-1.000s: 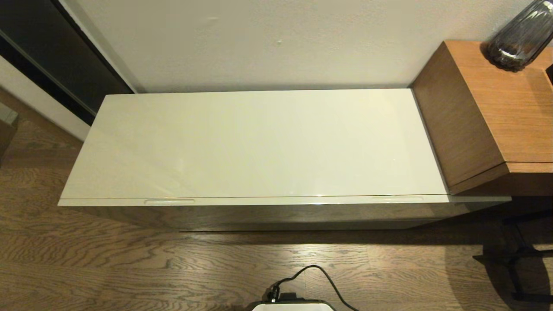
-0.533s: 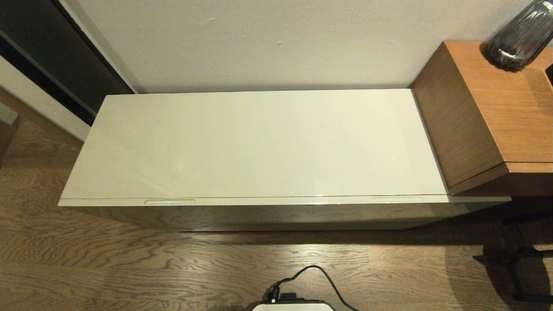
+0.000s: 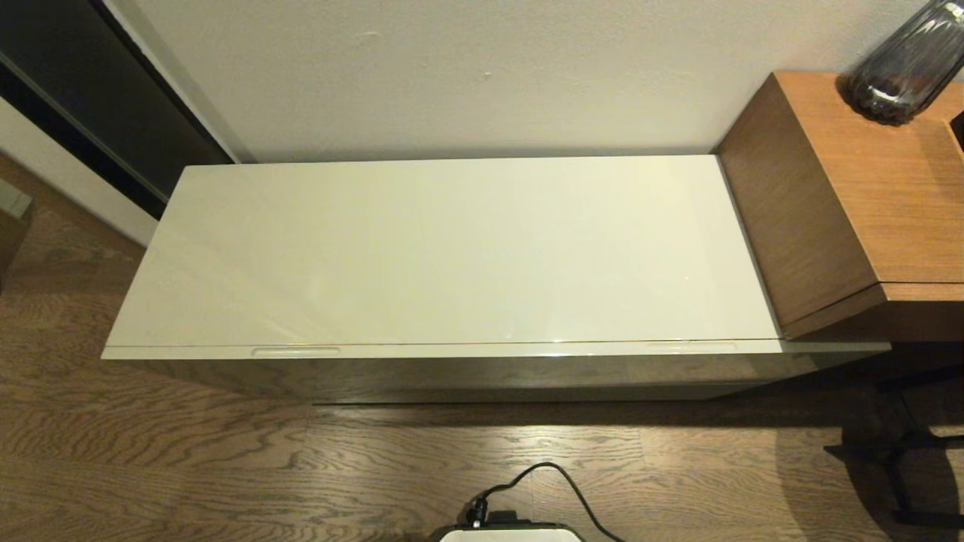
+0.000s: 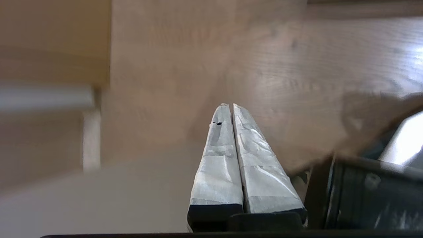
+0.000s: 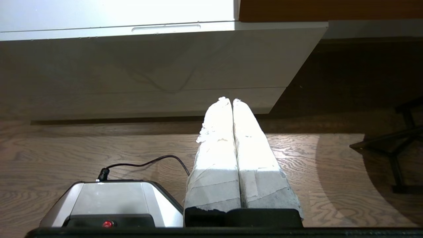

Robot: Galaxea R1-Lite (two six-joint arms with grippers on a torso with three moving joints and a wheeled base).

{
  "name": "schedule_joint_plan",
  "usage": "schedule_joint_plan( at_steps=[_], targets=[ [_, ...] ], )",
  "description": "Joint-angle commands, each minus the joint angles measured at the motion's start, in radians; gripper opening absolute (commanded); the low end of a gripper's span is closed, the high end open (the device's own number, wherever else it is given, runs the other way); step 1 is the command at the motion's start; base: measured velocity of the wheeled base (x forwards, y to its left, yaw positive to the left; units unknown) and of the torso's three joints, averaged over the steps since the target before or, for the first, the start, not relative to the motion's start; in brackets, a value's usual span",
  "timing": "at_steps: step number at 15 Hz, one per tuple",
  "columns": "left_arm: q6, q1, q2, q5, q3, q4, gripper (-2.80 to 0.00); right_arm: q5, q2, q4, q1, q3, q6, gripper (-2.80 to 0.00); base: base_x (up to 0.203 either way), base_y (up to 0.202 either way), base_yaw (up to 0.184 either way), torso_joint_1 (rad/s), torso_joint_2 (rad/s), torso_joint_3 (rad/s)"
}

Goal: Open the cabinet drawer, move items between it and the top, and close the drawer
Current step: Open the drawer

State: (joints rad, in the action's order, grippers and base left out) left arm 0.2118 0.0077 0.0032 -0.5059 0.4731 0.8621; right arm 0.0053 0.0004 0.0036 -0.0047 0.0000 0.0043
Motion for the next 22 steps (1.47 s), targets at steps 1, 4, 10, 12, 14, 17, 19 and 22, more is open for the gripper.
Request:
schedule_joint_plan(
  at_steps=[1, 4, 10, 12, 14, 17, 19, 22],
  targets=[
    [0.03, 0.0, -0.002, 0.046, -0.041, -0.146, -2.8, -0.001, 0.0, -0.001, 0.0, 0.0, 0.0, -2.8, 0.0, 0.0, 0.0, 0.0, 0.0, 0.0],
    [0.035, 0.0, -0.003, 0.202, -0.292, -0.685, -2.8, 0.0, 0.0, -0.001, 0.0, 0.0, 0.0, -2.8, 0.0, 0.0, 0.0, 0.0, 0.0, 0.0],
    [-0.179, -0.001, -0.003, 0.514, -0.467, -0.842, -2.8, 0.0, 0.0, -0.001, 0.0, 0.0, 0.0, -2.8, 0.0, 0.0, 0.0, 0.0, 0.0, 0.0],
    [-0.175, -0.001, -0.003, 0.516, -0.472, -0.863, -2.8, -0.001, 0.0, -0.001, 0.0, 0.0, 0.0, -2.8, 0.0, 0.0, 0.0, 0.0, 0.0, 0.0],
    [-0.196, 0.0, -0.003, 0.514, -0.472, -0.865, -2.8, 0.001, 0.0, -0.001, 0.0, 0.0, 0.0, -2.8, 0.0, 0.0, 0.0, 0.0, 0.0, 0.0],
    [-0.201, 0.0, -0.003, 0.514, -0.472, -0.867, -2.8, 0.0, 0.0, -0.001, 0.0, 0.0, 0.0, -2.8, 0.0, 0.0, 0.0, 0.0, 0.0, 0.0],
    [-0.201, 0.0, -0.003, 0.514, -0.472, -0.867, -2.8, 0.0, 0.0, -0.001, 0.0, 0.0, 0.0, -2.8, 0.0, 0.0, 0.0, 0.0, 0.0, 0.0],
    [-0.201, 0.0, -0.003, 0.514, -0.472, -0.867, -2.8, -0.001, 0.0, -0.001, 0.0, 0.0, -0.001, -2.8, 0.0, 0.0, 0.0, 0.0, 0.0, 0.0]
  ],
)
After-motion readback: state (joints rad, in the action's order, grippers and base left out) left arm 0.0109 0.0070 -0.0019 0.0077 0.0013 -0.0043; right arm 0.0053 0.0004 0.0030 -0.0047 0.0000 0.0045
